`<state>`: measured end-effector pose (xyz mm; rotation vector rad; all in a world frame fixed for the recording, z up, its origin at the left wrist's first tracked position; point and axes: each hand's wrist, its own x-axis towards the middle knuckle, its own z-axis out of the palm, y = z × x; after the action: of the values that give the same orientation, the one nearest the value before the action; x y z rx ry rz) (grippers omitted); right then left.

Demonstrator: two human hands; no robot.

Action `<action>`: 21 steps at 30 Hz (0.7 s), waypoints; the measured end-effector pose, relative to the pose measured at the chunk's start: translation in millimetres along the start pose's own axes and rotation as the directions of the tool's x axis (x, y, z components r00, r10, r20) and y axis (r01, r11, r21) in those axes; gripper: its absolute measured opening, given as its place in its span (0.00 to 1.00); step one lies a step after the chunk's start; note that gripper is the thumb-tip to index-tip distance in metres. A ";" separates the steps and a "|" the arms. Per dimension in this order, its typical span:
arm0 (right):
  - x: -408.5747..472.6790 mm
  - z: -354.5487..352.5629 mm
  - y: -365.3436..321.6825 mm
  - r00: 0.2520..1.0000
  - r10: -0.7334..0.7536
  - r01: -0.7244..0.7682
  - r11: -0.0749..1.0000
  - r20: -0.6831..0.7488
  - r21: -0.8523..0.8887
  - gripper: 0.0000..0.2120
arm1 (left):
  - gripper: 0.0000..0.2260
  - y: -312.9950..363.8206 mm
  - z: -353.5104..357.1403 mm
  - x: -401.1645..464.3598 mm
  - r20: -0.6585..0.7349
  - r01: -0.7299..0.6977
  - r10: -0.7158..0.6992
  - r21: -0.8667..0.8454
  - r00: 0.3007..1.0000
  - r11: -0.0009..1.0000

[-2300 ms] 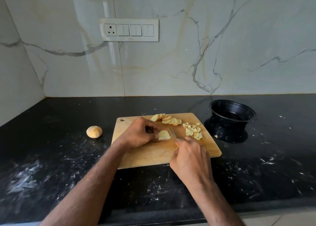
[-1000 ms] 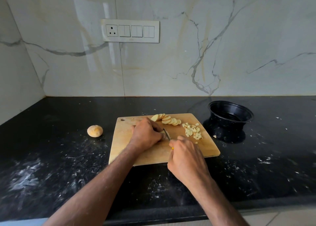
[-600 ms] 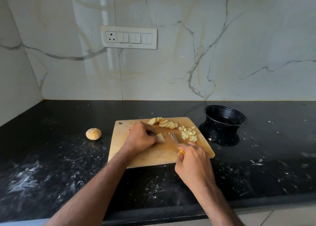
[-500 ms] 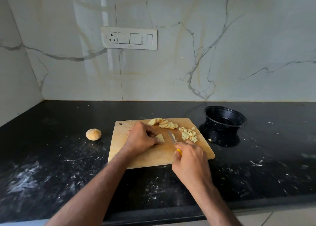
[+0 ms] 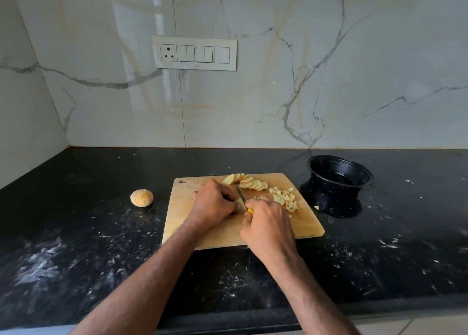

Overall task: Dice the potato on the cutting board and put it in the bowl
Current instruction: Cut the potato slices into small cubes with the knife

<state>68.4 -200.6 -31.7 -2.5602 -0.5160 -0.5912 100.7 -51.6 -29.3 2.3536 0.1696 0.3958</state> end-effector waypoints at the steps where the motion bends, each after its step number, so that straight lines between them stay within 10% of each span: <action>1: 0.6 0.9 -0.6 1.000 -0.002 0.002 1.000 0.008 -0.002 0.13 | 0.06 0.0 -0.1 0.2 -0.001 0.004 -0.004 -0.004 1.000 1.000; 21: -34.5 -14.8 6.9 0.995 -0.009 0.011 1.000 0.102 -0.024 0.13 | 0.04 0.6 0.8 -0.1 0.019 0.036 -0.036 -0.025 0.999 0.999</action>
<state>38.0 -222.4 -39.0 -2.6223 -0.5595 -0.4752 100.8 -52.5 -29.5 2.3247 0.1969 0.3571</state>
